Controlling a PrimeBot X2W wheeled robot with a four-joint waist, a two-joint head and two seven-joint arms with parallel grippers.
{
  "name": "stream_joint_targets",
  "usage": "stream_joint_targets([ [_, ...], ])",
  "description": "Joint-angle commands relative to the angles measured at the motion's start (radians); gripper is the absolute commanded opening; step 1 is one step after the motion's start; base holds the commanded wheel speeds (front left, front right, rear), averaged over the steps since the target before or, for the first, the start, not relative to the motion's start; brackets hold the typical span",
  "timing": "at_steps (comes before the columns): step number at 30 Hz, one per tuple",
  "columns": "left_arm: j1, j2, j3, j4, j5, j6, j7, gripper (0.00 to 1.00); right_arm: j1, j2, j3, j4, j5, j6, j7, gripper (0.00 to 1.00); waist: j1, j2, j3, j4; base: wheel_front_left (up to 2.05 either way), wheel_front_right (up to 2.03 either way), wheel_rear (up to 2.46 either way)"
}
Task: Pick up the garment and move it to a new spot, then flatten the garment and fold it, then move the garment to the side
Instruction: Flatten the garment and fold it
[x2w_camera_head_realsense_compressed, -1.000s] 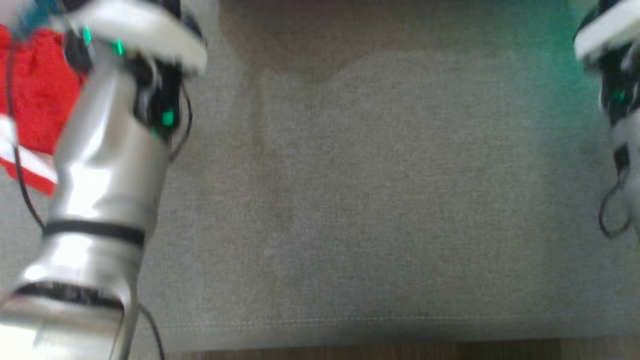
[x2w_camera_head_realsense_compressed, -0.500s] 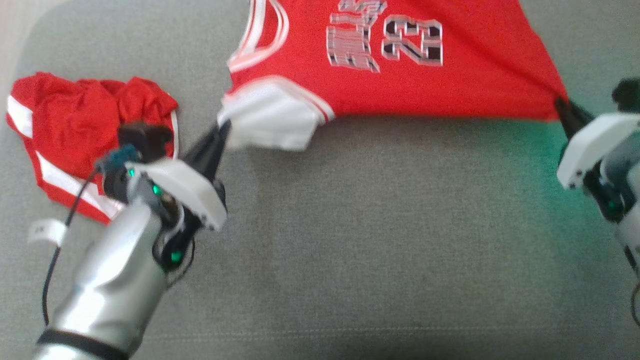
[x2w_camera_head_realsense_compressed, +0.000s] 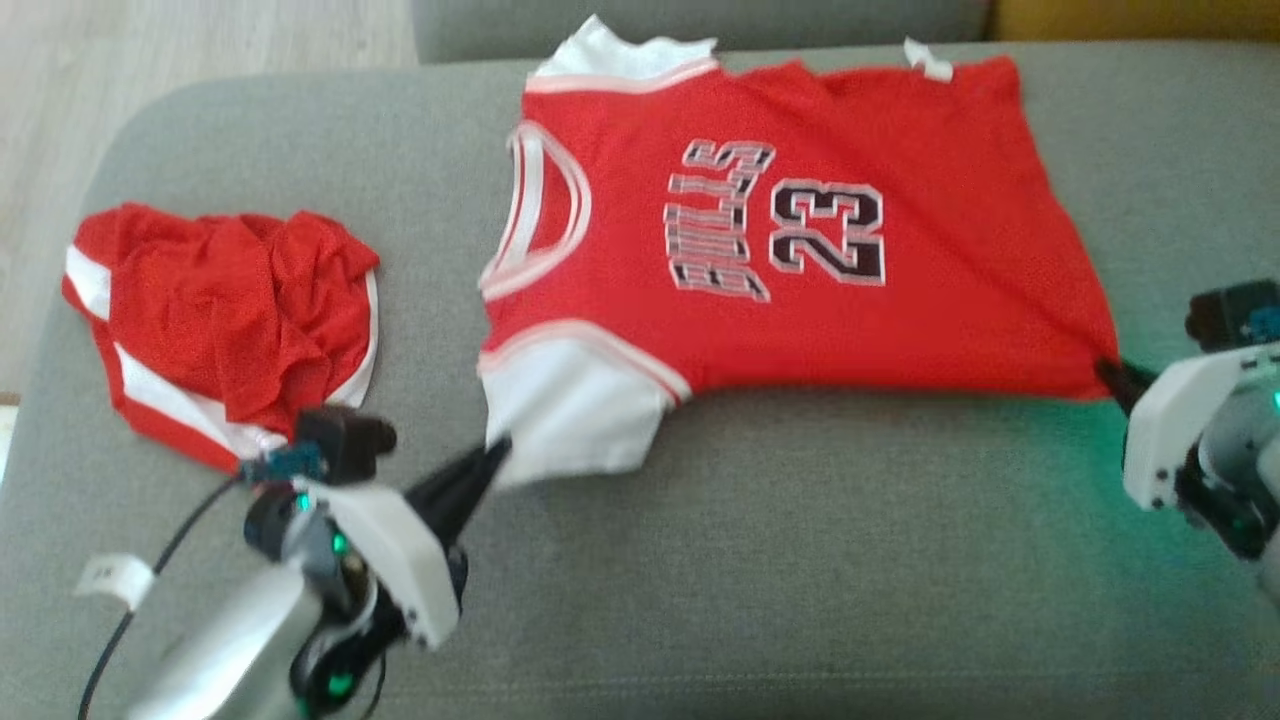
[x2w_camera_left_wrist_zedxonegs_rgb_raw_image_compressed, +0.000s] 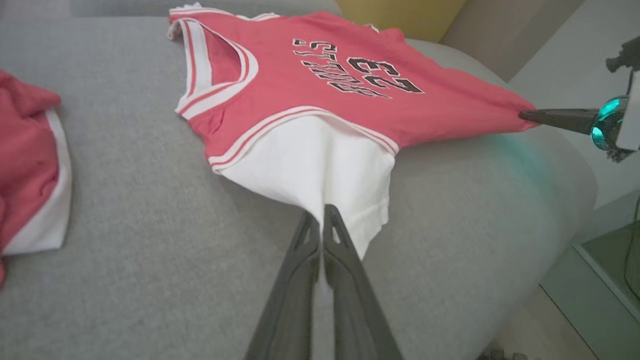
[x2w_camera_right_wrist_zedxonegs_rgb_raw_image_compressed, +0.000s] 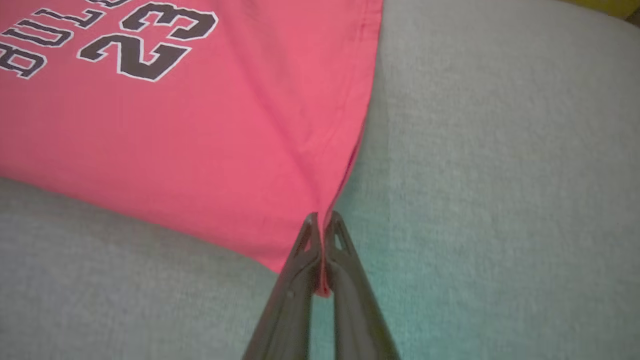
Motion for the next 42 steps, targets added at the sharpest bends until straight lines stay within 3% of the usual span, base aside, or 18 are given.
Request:
stream_joint_targets([
  [1, -0.022, 0.047, 0.039, -0.037, -0.011, -0.006, 0.005, 0.0, 0.017, -0.044, 0.007, -0.023, 0.012, 0.007, 0.007, 0.0, 0.0001, -0.0001, -0.017, -0.005, 0.0, 0.0, 0.0],
  [11, 0.129, 0.163, 0.029, -0.266, -0.132, 0.037, 0.177, 0.0, 0.125, -0.155, 0.056, -0.174, 0.133, 0.007, 0.241, 0.0, 0.0001, -0.0001, -0.088, -0.021, 0.0, 0.0, 0.0],
  [18, 0.113, 0.205, 0.053, -0.375, -0.138, 0.085, 0.223, 0.0, 0.142, -0.201, 0.001, -0.273, 0.155, 0.007, 0.319, 0.0, 0.0001, -0.0001, -0.051, -0.022, 0.0, 0.0, 0.0],
  [28, -0.078, 0.17, 0.088, -0.344, -0.085, 0.084, 0.231, 0.0, 0.049, -0.166, -0.13, -0.307, 0.092, 0.007, 0.37, 0.0, 0.0001, -0.0001, 0.069, -0.02, 0.0, 0.0, 0.0],
  [42, -0.343, 0.061, 0.058, -0.101, -0.033, 0.027, 0.234, 0.0, -0.108, -0.065, -0.205, -0.203, -0.054, 0.007, 0.399, 0.0, 0.0001, -0.0001, 0.201, -0.002, 0.0, 0.0, 0.0],
])
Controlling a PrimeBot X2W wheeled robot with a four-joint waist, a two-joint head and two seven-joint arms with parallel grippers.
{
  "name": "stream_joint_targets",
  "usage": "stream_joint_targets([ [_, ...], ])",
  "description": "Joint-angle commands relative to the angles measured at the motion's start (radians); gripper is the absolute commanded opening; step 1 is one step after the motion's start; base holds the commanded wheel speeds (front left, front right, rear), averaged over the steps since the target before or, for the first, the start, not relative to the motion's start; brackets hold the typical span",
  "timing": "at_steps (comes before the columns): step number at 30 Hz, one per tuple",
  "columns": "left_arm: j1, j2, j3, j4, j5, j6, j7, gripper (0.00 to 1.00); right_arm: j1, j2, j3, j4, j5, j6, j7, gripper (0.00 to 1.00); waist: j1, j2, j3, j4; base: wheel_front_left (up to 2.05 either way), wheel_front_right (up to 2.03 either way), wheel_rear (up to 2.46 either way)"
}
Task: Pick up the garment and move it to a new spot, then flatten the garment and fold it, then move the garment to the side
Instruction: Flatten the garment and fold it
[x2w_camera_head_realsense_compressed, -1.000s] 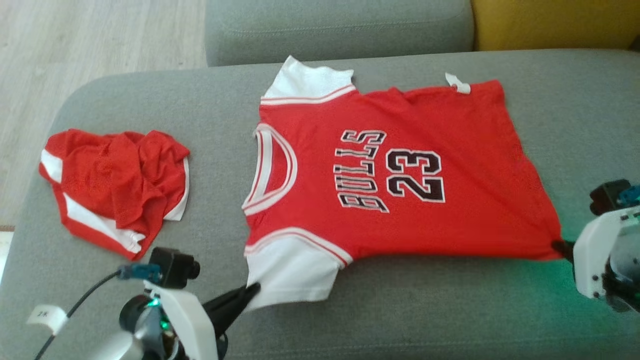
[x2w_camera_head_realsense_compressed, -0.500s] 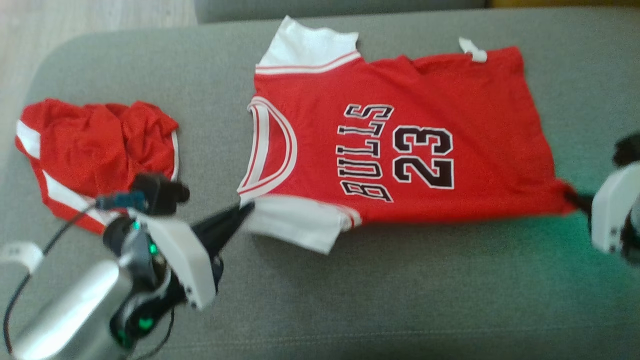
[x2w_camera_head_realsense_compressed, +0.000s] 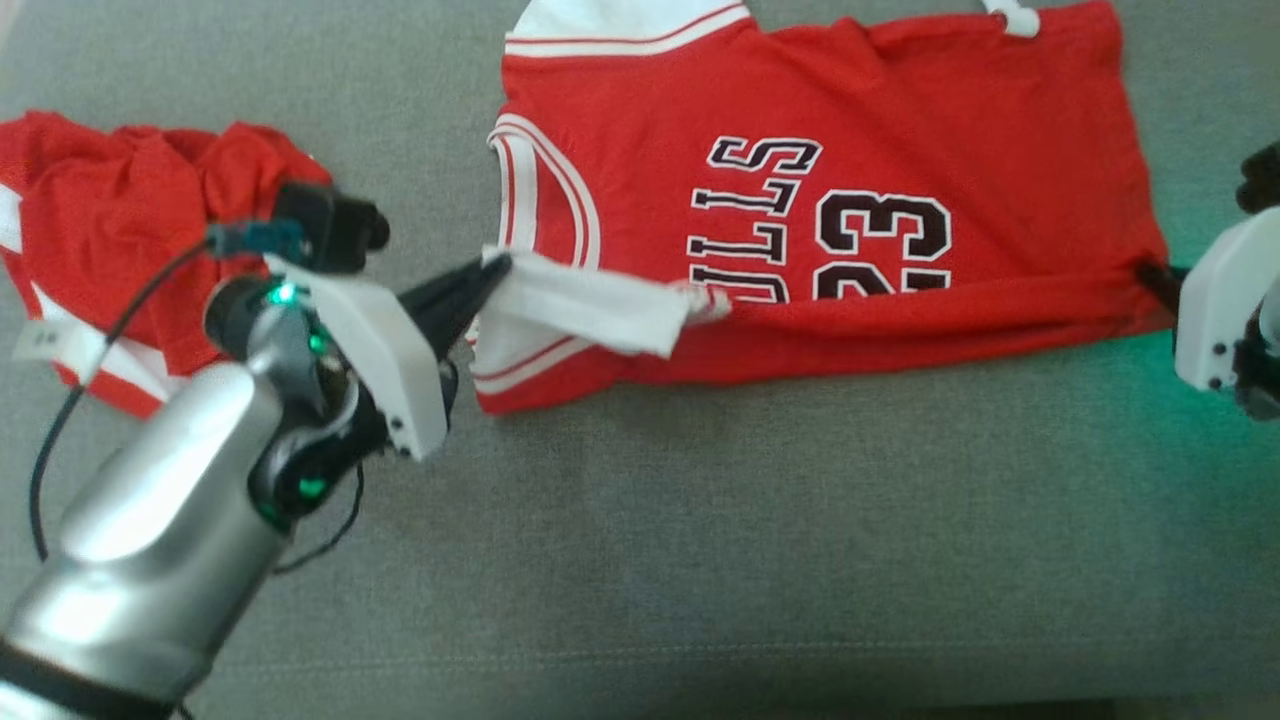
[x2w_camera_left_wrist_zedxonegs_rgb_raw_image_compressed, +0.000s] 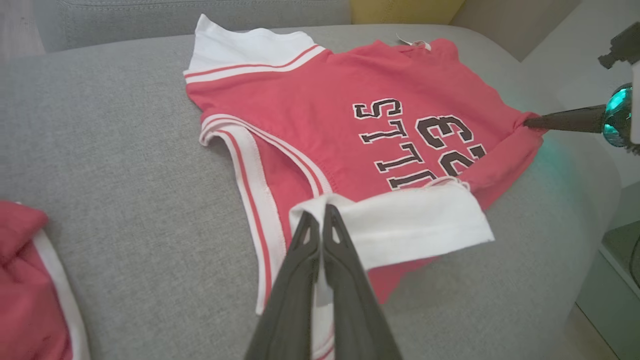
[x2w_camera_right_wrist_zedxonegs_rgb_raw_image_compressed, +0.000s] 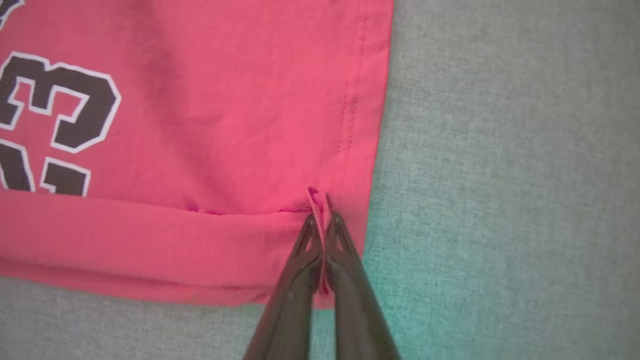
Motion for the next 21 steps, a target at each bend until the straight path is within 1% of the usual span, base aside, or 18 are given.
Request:
stream_joint_targets([
  [1, -0.066, 0.025, 0.041, -0.012, 0.014, -0.008, -0.01, 0.0, -0.023, -0.018, -0.011, -0.015, -0.008, 0.007, -0.003, 0.0, -0.0002, 0.0, 0.013, 0.005, 0.0, 0.0, 0.0],
  [10, -0.18, -0.024, 0.028, 0.131, 0.037, -0.027, -0.063, 0.0, -0.079, 0.027, -0.024, 0.042, -0.033, 0.007, 0.0, 0.0, -0.0002, 0.0, 0.041, -0.005, 0.0, 0.0, 0.0],
  [11, -0.188, -0.029, 0.025, 0.144, 0.039, -0.028, -0.069, 0.0, -0.089, 0.031, -0.027, 0.044, -0.046, 0.007, -0.018, 0.39, -0.0002, 0.0, 0.042, -0.007, 0.0, 0.0, 0.0],
  [12, -0.196, -0.034, 0.022, 0.157, 0.041, -0.029, -0.076, 0.0, -0.102, 0.036, -0.035, 0.05, -0.059, 0.007, -0.046, 1.0, -0.0002, 0.0, 0.043, -0.008, 0.0, 0.0, 0.0],
  [14, -0.211, -0.045, 0.021, 0.185, 0.044, -0.031, -0.098, 0.0, -0.12, 0.061, -0.057, 0.068, -0.065, 0.007, -0.091, 1.0, -0.0002, 0.0, 0.042, -0.01, 0.0, 0.0, 0.0],
  [15, -0.217, -0.051, 0.023, 0.2, 0.048, -0.031, -0.112, 0.28, -0.126, 0.073, -0.065, 0.075, -0.064, 0.007, -0.108, 1.0, -0.0002, 0.0, 0.041, -0.011, 0.0, 0.0, 0.0],
  [16, -0.222, -0.056, 0.026, 0.215, 0.052, -0.03, -0.13, 0.75, -0.131, 0.083, -0.069, 0.078, -0.064, 0.007, -0.126, 1.0, -0.0002, 0.0, 0.038, -0.012, 0.0, 0.0, 0.0],
  [17, -0.226, -0.063, 0.03, 0.23, 0.056, -0.026, -0.149, 1.0, -0.135, 0.089, -0.076, 0.083, -0.068, 0.007, -0.148, 1.0, -0.0002, 0.0, 0.034, -0.013, 0.0, 0.0, 0.0],
  [21, -0.23, -0.093, 0.053, 0.282, 0.063, -0.002, -0.236, 1.0, -0.127, 0.1, -0.074, 0.086, -0.086, 0.007, -0.226, 1.0, -0.0002, 0.0, 0.011, -0.015, 0.0, 0.0, 0.0],
])
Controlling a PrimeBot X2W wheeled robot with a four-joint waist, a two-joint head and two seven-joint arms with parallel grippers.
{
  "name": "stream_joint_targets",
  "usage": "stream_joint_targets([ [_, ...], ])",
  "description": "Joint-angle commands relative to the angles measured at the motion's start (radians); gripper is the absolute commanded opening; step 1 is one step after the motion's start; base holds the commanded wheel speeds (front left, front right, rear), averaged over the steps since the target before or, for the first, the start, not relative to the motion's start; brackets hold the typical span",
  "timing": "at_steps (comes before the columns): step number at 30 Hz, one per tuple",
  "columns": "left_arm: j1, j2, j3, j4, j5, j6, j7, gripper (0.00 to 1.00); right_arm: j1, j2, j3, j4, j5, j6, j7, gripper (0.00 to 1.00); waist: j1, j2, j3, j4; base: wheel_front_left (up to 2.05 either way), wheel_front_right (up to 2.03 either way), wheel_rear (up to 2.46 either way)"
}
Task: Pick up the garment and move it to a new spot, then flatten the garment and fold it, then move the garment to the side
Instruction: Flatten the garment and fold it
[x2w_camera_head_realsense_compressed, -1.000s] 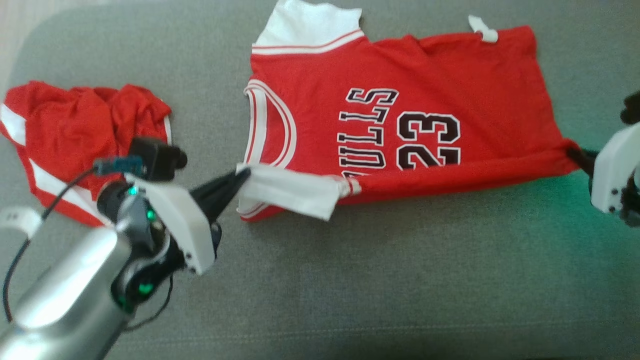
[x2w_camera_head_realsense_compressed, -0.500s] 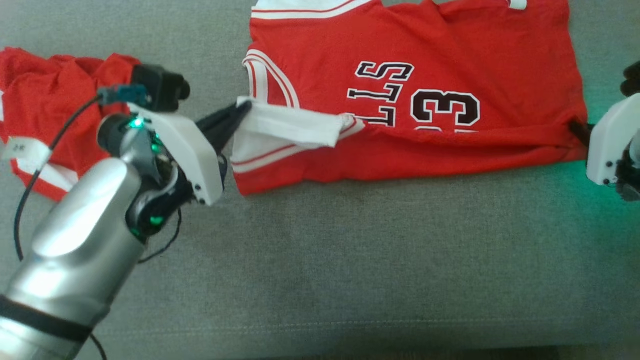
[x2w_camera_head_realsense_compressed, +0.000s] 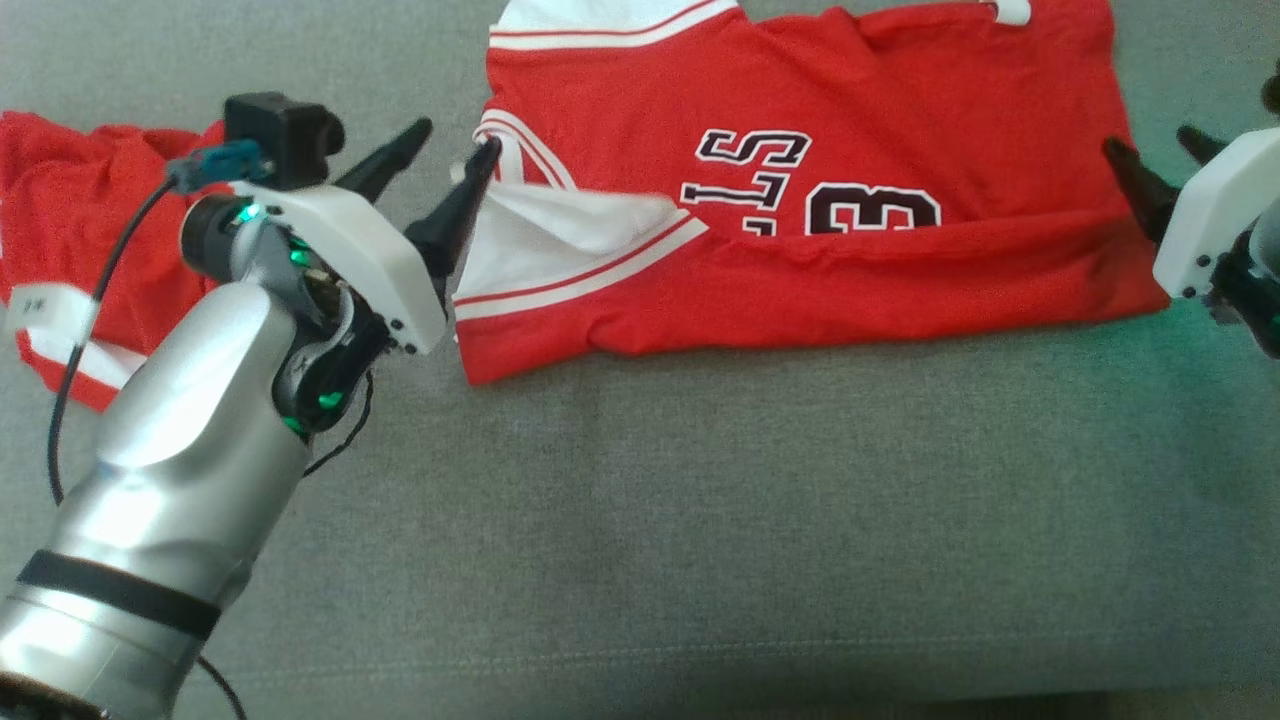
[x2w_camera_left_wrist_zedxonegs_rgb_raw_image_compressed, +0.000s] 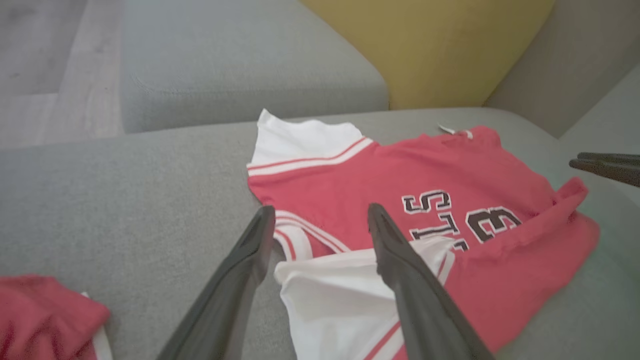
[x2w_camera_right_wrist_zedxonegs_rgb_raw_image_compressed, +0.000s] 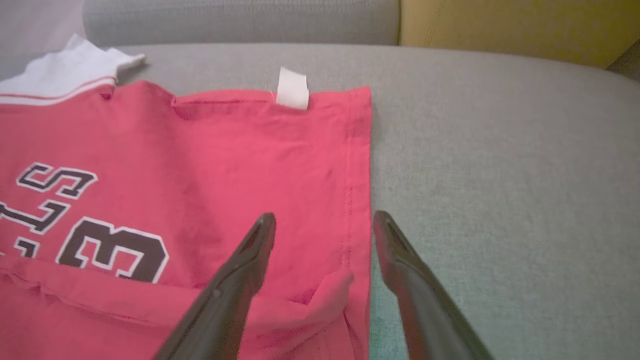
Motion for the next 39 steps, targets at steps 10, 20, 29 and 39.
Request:
stream_joint_targets([
  [10, 0.071, -0.054, 0.172, -0.039, -0.006, 0.114, -0.28, 1.0, 0.137, 0.002, -0.054, -0.137, -0.104, 0.007, -0.45, 1.0, 0.0, 0.0, -0.123, -0.001, 0.0, 0.0, 0.0],
  [20, 0.428, -0.236, 0.498, -0.394, 0.265, 0.198, -0.292, 1.0, 0.428, 0.182, -0.342, -0.355, -0.411, 0.007, -0.663, 1.0, 0.0, 0.0, -0.206, -0.013, 0.0, 0.0, 0.0],
  [29, 0.634, -0.291, 0.566, -0.414, 0.353, 0.182, -0.292, 1.0, 0.65, 0.397, -0.475, -0.551, -0.595, 0.007, -0.666, 1.0, 0.0, 0.0, -0.21, -0.04, 0.0, 0.0, 0.0],
  [39, 0.586, -0.292, 0.529, -0.301, 0.361, 0.201, -0.292, 1.0, 0.648, 0.419, -0.485, -0.61, -0.612, 0.007, -0.66, 1.0, 0.0, 0.0, -0.165, -0.079, 0.0, 0.0, 0.0],
])
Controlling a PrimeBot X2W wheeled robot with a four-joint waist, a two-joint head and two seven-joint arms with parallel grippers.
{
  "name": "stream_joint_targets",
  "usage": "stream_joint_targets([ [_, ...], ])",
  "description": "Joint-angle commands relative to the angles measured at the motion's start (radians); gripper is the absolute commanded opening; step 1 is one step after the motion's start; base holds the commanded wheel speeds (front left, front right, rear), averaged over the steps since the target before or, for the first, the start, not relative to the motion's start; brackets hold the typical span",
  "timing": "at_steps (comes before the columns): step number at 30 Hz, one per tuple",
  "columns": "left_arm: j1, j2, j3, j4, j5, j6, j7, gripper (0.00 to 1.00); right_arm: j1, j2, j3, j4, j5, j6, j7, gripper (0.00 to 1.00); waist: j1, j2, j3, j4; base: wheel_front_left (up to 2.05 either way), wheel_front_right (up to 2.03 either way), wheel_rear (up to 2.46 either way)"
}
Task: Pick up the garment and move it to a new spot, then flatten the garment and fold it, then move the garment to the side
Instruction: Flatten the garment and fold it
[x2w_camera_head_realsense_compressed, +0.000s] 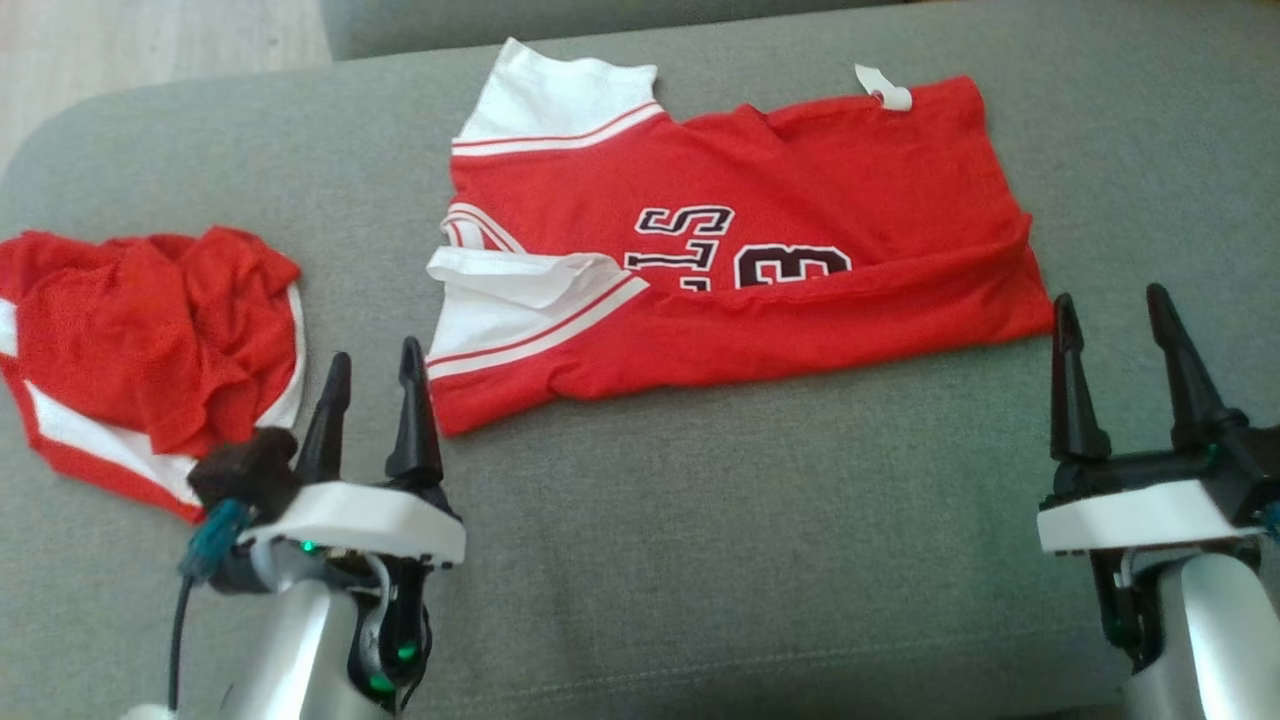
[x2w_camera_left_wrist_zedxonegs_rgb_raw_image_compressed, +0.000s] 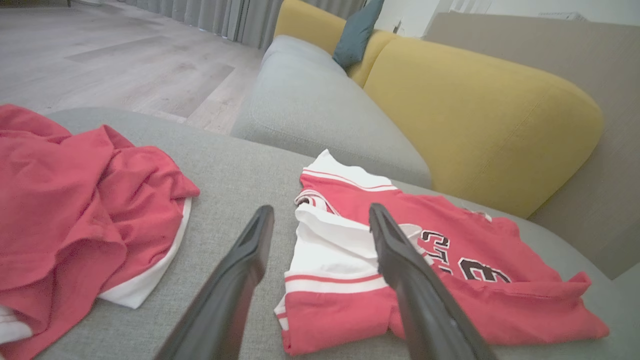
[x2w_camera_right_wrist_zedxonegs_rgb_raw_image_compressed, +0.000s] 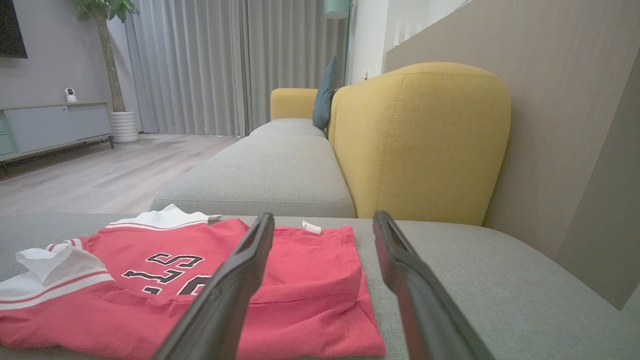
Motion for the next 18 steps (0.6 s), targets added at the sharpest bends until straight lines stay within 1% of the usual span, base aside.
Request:
stream_joint_targets([
  [1, -0.06, 0.003, 0.019, -0.008, -0.001, 0.008, -0.005, 1.0, -0.04, -0.005, 0.018, -0.042, -0.007, 0.007, -0.004, 1.0, 0.0001, 0.0, 0.016, -0.011, 0.0, 0.0, 0.0],
  [3, -0.083, 0.003, 0.015, 0.028, -0.008, 0.016, -0.005, 1.0, -0.043, -0.006, 0.015, -0.046, -0.003, 0.007, 0.003, 1.0, 0.0001, 0.0, 0.027, -0.017, 0.0, 0.0, 0.0],
  [6, -0.118, 0.003, 0.01, 0.098, 0.013, 0.038, -0.005, 1.0, -0.048, -0.014, 0.019, -0.056, 0.004, 0.007, 0.014, 1.0, 0.0001, 0.0, 0.047, -0.024, 0.0, 0.0, 0.0],
  [8, -0.138, 0.003, 0.001, 0.162, 0.021, 0.048, -0.005, 1.0, -0.053, -0.022, 0.022, -0.061, 0.009, 0.007, 0.018, 1.0, 0.0001, 0.0, 0.058, -0.029, 0.0, 0.0, 0.0],
  [11, -0.172, 0.004, 0.006, 0.253, 0.033, 0.075, -0.005, 1.0, -0.06, -0.028, 0.02, -0.068, 0.014, 0.007, 0.023, 1.0, 0.0001, 0.0, 0.065, -0.035, 0.0, 0.0, 0.0],
  [12, -0.188, 0.005, 0.006, 0.304, 0.038, 0.085, -0.003, 1.0, -0.061, -0.028, 0.018, -0.068, 0.016, 0.007, 0.028, 1.0, 0.0001, 0.0, 0.065, -0.04, 0.0, 0.0, 0.0],
  [15, -0.21, 0.006, -0.006, 0.366, 0.036, 0.075, 0.022, 1.0, -0.063, -0.027, 0.015, -0.067, 0.015, 0.007, 0.034, 1.0, 0.0001, 0.0, 0.067, -0.046, 0.0, 0.0, 0.0],
  [18, -0.23, 0.009, -0.026, 0.414, 0.037, 0.053, 0.056, 1.0, -0.064, -0.025, 0.017, -0.066, 0.014, 0.007, 0.037, 1.0, 0.0001, 0.0, 0.071, -0.051, 0.0, 0.0, 0.0],
])
